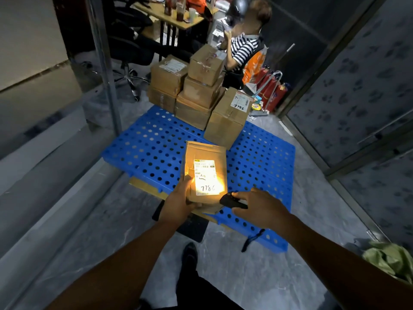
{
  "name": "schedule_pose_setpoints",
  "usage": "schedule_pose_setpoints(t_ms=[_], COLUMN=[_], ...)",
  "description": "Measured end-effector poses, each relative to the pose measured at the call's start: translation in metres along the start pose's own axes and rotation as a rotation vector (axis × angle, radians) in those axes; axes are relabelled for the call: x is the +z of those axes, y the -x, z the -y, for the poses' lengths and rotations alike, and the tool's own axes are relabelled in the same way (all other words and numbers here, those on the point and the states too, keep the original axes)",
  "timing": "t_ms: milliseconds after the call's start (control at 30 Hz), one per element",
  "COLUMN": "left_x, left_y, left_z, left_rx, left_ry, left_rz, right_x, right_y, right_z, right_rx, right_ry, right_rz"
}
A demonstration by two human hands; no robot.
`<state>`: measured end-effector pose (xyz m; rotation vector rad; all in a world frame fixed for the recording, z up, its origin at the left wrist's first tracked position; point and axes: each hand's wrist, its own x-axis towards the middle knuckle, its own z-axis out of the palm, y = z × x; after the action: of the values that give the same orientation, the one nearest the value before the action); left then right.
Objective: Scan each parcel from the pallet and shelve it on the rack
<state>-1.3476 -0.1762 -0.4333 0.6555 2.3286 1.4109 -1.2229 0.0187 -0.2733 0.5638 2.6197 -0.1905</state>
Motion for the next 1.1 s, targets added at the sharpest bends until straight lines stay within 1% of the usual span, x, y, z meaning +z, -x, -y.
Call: schedule_pose_setpoints(t_ms=[100, 200, 267, 333, 367, 433, 533, 600, 667, 767, 867, 933, 1033, 1100], left_x=[-0.018, -0.049, -0.074, -0.103, -0.119, -0.151, -0.199, -0.231, -0.262, -0.305, -0.341, -0.361, -0.383, -0.39], left_y=[0.012, 0.026, 0.039, 0.053, 0.061, 0.074, 0.09, 0.097, 0.099, 0.089, 0.081, 0.077, 0.069, 0.061], left_z=[0.009, 0.021, 0.03, 0.036, 0.037, 0.039, 0.048, 0.054, 0.059, 0.07, 0.081, 0.09, 0.102, 0.112], left_rx=[0.013, -0.011, -0.047, -0.054, -0.05, -0.06, -0.083, -0.091, -0.119, -0.164, -0.263, -0.333, -0.452, -0.52], left_ry=[-0.032, -0.086, -0.107, -0.068, -0.034, 0.013, 0.014, -0.004, -0.004, 0.027, -0.086, -0.141, -0.216, -0.327], left_rz=[-0.026, -0.067, -0.11, -0.181, -0.231, -0.359, -0.552, -0.658, -0.748, -0.894, -1.023, -1.071, -1.117, -1.177], right_x=[-0.001, -0.003, -0.001, 0.002, 0.003, 0.002, -0.001, -0.002, -0.007, -0.02, -0.034, -0.039, -0.041, -0.036], right_y=[0.0, -0.006, -0.012, -0.022, -0.029, -0.043, -0.062, -0.077, -0.097, -0.133, -0.17, -0.191, -0.222, -0.238], right_z=[0.017, 0.045, 0.067, 0.095, 0.109, 0.14, 0.186, 0.22, 0.259, 0.323, 0.382, 0.414, 0.455, 0.477], right_rx=[-0.041, -0.108, -0.153, -0.202, -0.238, -0.288, -0.278, -0.316, -0.403, -0.547, -0.672, -0.732, -0.778, -0.796], right_ry=[0.006, -0.006, -0.041, -0.094, -0.145, -0.334, -0.629, -0.726, -0.764, -0.804, -0.818, -0.808, -0.793, -0.783], right_rz=[0.035, 0.041, 0.028, 0.008, 0.009, 0.044, 0.102, 0.087, 0.087, 0.176, 0.236, 0.293, 0.39, 0.43])
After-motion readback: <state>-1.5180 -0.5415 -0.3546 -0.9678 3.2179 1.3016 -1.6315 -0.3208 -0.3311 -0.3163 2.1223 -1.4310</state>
